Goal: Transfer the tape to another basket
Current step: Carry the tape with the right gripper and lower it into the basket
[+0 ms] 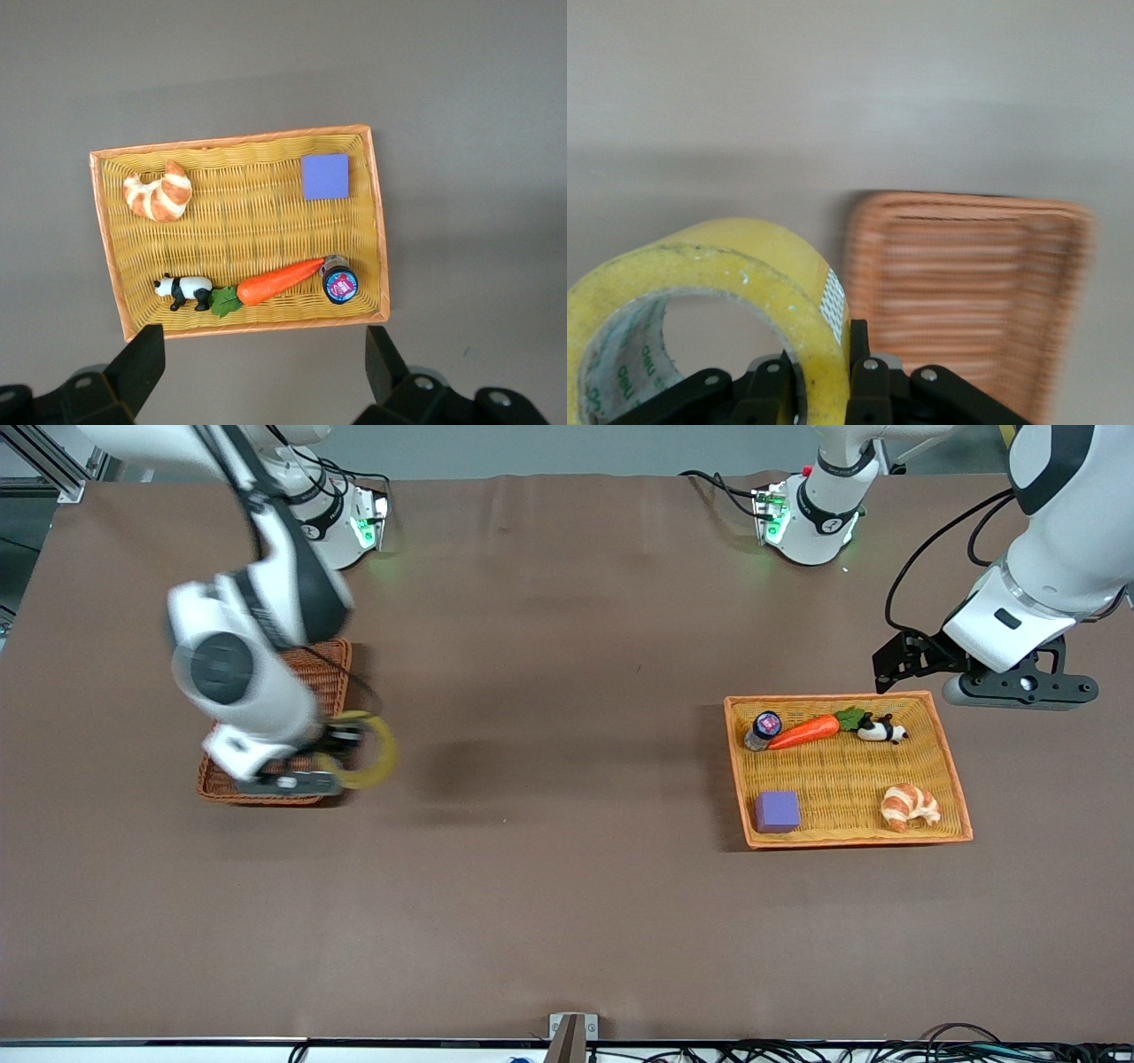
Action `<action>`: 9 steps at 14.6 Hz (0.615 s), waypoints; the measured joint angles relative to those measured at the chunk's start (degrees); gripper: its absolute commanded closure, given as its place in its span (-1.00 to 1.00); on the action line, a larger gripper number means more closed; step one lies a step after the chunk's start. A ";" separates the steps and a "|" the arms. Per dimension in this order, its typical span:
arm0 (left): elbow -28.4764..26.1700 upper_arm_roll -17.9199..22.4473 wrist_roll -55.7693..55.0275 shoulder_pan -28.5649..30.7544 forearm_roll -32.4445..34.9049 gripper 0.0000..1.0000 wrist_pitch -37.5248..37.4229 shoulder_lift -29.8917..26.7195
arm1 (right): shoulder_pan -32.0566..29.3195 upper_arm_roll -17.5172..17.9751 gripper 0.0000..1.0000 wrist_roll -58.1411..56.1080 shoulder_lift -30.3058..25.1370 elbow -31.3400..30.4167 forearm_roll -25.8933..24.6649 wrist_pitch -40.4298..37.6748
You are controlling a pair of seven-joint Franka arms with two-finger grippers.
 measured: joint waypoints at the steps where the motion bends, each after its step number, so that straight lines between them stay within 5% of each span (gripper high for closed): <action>1: -0.03 0.83 0.03 -0.26 0.00 -1.00 0.00 -0.10 | -0.20 -3.56 0.99 -4.14 -2.33 -2.80 0.20 0.56; 5: -0.13 1.58 0.11 -0.29 0.00 -1.00 0.00 -0.24 | -0.44 -14.33 0.99 -16.10 -7.84 -18.13 0.44 13.60; 9: -0.12 1.58 0.11 -0.43 0.00 -1.00 0.03 -0.27 | -0.45 -18.41 0.98 -19.06 -9.77 -33.95 0.46 30.29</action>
